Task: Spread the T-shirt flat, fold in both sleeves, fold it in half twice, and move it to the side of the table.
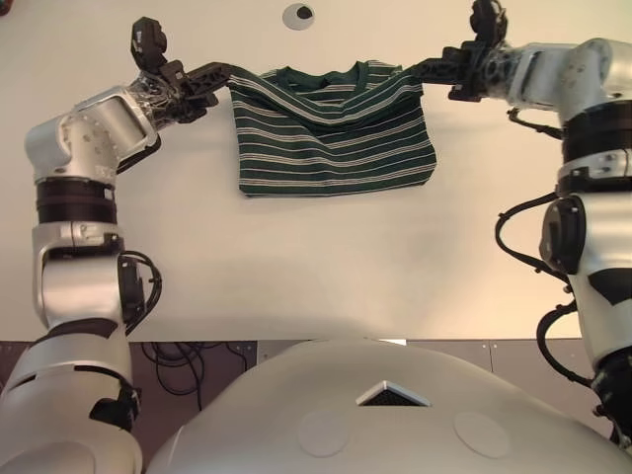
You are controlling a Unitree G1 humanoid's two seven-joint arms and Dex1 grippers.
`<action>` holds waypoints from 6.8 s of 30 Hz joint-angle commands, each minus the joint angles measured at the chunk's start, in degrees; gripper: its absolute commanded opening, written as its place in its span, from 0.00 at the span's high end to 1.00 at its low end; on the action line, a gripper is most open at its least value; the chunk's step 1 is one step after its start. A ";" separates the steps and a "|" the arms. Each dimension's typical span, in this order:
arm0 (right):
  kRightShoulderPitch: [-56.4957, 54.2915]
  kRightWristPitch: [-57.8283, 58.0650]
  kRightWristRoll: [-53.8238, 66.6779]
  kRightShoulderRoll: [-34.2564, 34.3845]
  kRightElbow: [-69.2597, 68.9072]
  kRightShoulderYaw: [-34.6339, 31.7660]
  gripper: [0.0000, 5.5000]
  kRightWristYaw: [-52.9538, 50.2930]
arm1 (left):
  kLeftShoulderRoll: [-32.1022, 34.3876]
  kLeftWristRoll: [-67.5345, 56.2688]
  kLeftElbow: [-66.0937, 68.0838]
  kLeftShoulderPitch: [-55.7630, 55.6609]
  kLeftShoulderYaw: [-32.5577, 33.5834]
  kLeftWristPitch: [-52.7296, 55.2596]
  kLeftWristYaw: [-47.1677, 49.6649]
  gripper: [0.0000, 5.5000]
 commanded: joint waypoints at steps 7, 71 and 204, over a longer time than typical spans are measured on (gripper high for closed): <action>-7.76 -12.78 -6.43 6.44 17.18 -6.28 0.93 -5.81 | -5.12 13.47 19.52 -8.65 3.00 -8.08 0.20 0.96; 18.87 15.11 -5.15 2.58 -59.19 9.09 0.74 23.99 | 8.95 46.45 -9.91 10.72 -16.33 -37.80 -13.88 0.75; 56.44 41.57 27.26 -1.06 -78.81 -23.94 0.99 -3.03 | -5.32 -46.84 -79.50 82.82 12.82 7.59 38.37 1.00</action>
